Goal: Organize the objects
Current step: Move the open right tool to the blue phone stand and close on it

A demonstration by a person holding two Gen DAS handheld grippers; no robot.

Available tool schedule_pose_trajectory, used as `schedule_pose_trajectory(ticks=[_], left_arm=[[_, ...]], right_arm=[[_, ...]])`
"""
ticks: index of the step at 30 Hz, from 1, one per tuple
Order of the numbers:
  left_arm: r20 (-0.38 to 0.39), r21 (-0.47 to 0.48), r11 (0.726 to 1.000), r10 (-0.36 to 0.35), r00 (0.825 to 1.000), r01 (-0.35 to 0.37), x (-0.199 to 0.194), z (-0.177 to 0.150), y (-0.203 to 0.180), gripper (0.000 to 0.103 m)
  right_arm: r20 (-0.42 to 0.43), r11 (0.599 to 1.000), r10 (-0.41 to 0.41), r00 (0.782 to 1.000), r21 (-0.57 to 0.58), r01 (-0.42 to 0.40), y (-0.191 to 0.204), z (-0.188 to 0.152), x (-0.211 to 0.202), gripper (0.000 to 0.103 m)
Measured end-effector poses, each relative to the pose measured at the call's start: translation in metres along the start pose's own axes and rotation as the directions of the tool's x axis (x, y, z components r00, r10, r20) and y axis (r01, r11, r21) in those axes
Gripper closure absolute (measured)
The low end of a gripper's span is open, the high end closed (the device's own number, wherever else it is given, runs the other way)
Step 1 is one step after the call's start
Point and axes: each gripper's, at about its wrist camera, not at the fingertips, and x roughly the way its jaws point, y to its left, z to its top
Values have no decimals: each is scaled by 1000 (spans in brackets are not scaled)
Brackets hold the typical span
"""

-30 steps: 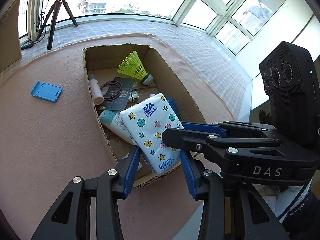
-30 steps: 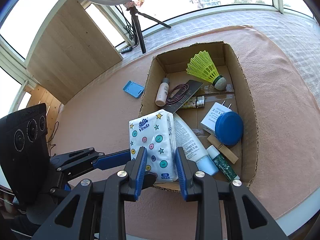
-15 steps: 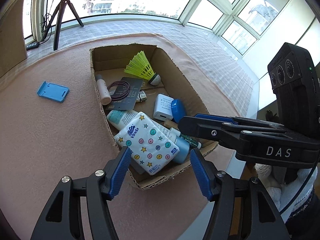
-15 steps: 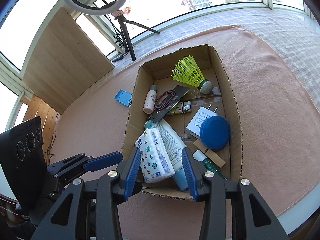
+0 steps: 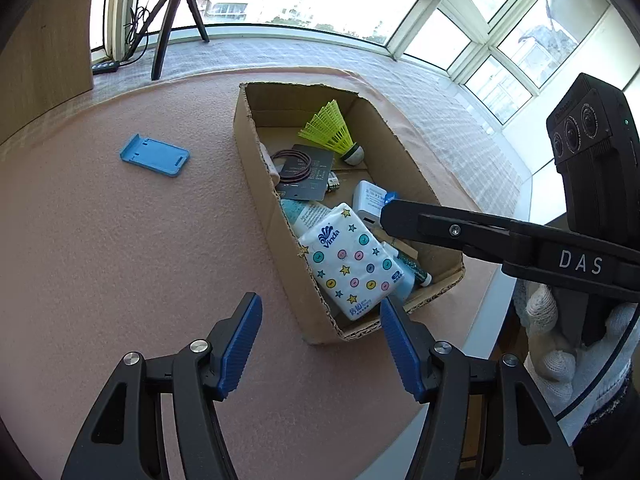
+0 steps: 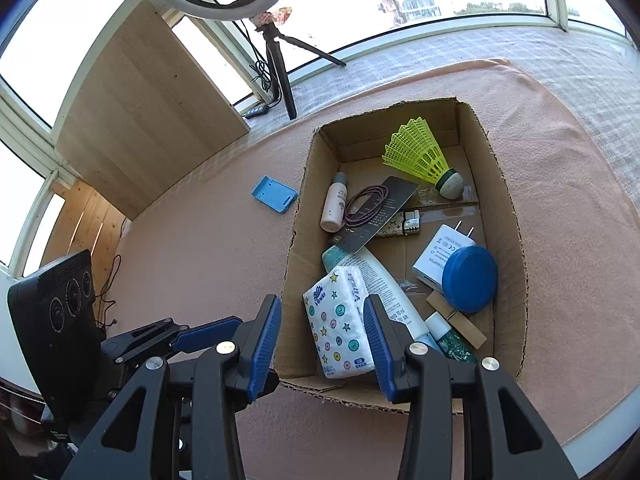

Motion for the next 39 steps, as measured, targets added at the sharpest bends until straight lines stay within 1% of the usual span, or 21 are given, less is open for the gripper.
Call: schedule_pose_trajectory(ticks=[8, 14, 20, 25, 30, 33, 36, 38, 39], left_arm=[[14, -90, 993, 77, 997, -75, -28, -23, 49, 38], [33, -166, 979, 129, 991, -122, -52, -41, 85, 38], [34, -223, 960, 180, 983, -168, -71, -59, 115, 38], [31, -278, 940, 213, 977, -196, -86, -75, 141, 38], [36, -332, 918, 242, 970, -217, -103, -91, 162, 38], [37, -362, 904, 259, 965, -229, -114, -103, 176, 38], [38, -392, 887, 279, 959, -243, -124, -113, 188, 38], [39, -413, 877, 289, 957, -248, -132, -119, 197, 38], [40, -420, 872, 294, 955, -251, -134, -122, 201, 38]], right_arm=[[4, 996, 20, 1000, -89, -19, 40, 25, 17, 64], [-6, 988, 39, 999, -148, -39, 70, 41, 35, 64], [-19, 981, 33, 999, -191, -36, 95, 60, 60, 64], [-52, 970, -25, 998, -243, 12, 112, 81, 93, 63], [-99, 963, -82, 992, -263, 53, 121, 101, 135, 63], [-143, 968, -98, 985, -243, 61, 120, 112, 161, 63], [-188, 978, -111, 976, -195, 73, 112, 120, 185, 63], [-202, 980, -123, 972, -177, 88, 108, 125, 197, 63], [-200, 978, -142, 969, -178, 107, 108, 127, 201, 63]])
